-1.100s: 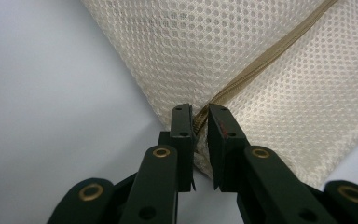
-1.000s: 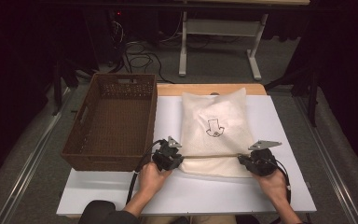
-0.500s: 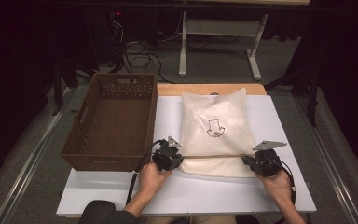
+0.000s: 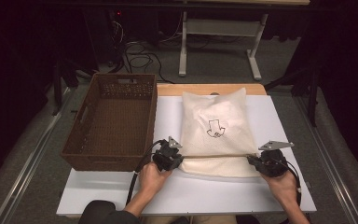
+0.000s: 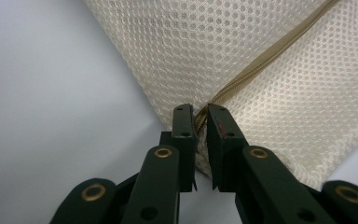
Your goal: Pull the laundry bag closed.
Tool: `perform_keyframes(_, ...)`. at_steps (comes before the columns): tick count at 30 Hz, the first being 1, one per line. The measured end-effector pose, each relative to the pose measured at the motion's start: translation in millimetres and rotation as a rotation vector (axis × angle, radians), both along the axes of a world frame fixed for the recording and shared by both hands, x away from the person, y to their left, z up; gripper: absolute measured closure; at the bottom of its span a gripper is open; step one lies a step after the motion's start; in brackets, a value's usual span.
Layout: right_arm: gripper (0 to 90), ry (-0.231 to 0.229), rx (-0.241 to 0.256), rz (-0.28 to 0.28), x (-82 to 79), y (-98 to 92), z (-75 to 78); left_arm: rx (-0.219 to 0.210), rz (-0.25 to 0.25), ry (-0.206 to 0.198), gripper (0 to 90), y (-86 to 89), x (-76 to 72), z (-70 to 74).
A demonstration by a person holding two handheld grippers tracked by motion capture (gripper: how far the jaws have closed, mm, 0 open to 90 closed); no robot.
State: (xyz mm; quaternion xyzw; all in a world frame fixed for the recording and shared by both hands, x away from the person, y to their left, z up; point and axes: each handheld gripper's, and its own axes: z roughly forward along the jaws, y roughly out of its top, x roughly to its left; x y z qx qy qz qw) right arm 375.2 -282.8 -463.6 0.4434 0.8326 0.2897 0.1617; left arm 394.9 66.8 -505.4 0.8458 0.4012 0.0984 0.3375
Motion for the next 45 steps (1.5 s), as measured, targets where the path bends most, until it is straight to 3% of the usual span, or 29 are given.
perform_keyframes(12, 87.1, 0.002, 0.02, -0.064, 2.0, -19.0, -5.1, -0.002, 0.001, 0.002, 82.8, 0.4, 0.3, -0.2)
perform_keyframes(19, 86.5, 0.01, 0.023, -0.071, 3.2, -19.4, -7.4, -0.002, -0.003, -0.002, 82.3, 0.7, 0.1, -0.3)
perform_keyframes(23, 83.8, 0.017, 0.047, -0.077, 3.4, -21.5, -6.0, 0.003, -0.005, -0.006, 81.5, 0.4, -0.5, 0.1)
perform_keyframes(26, 76.9, 0.018, 0.057, -0.072, 2.9, -20.8, -3.5, 0.005, -0.008, -0.008, 80.6, -0.1, -1.0, 0.7)
perform_keyframes(30, 67.4, -0.007, 0.086, -0.069, -1.1, -19.3, 0.3, -0.003, -0.013, -0.001, 71.1, -1.2, -2.1, 3.7)
perform_keyframes(31, 63.9, -0.014, 0.087, -0.068, -2.0, -19.0, 1.5, -0.004, -0.008, -0.006, 61.1, -2.0, -2.8, 4.9)
perform_keyframes(32, 59.4, -0.028, 0.089, -0.061, -3.1, -18.5, 3.3, -0.006, 0.001, -0.02, 57.7, -3.5, -3.9, 7.6)
perform_keyframes(34, 57.1, -0.03, 0.095, -0.06, -4.4, -17.6, 5.9, -0.027, -0.001, -0.008, 53.6, -3.7, -4.6, 11.5)
perform_keyframes(39, 55.3, -0.048, 0.094, -0.036, -8.6, -13.5, 14.2, -0.052, -0.015, -0.017, 51.8, -3.1, -8.9, 23.6)
perform_keyframes(45, 55.2, -0.06, 0.087, 0.012, -19.8, -6.7, 21.6, -0.078, -0.056, 0.006, 49.7, -2.2, -18.4, 39.1)
